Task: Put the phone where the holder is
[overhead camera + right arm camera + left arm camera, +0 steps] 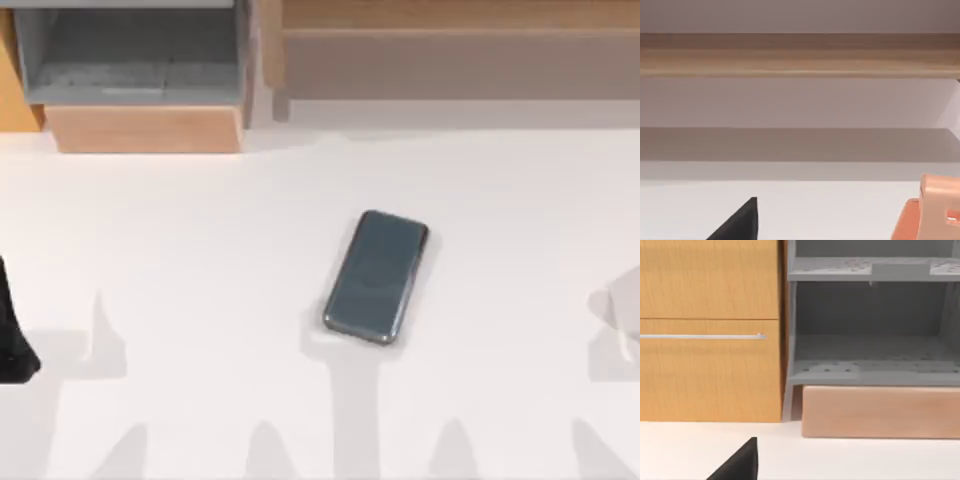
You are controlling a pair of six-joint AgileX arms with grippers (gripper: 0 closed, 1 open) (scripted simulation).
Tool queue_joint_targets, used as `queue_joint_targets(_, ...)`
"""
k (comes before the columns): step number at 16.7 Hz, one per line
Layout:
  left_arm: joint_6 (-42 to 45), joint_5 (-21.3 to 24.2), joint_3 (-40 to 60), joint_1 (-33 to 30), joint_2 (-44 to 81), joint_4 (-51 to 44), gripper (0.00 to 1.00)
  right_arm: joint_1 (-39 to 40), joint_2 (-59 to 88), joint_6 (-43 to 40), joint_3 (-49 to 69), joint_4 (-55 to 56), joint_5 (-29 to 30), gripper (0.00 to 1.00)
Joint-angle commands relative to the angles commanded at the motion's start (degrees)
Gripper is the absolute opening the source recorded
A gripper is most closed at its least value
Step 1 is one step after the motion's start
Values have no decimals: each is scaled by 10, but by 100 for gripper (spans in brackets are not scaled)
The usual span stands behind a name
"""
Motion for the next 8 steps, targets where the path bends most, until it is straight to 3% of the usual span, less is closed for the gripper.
queue_joint_targets(8, 0, 0, 0, 0, 0, 0, 100, 49, 118, 46, 93, -81, -17, 100)
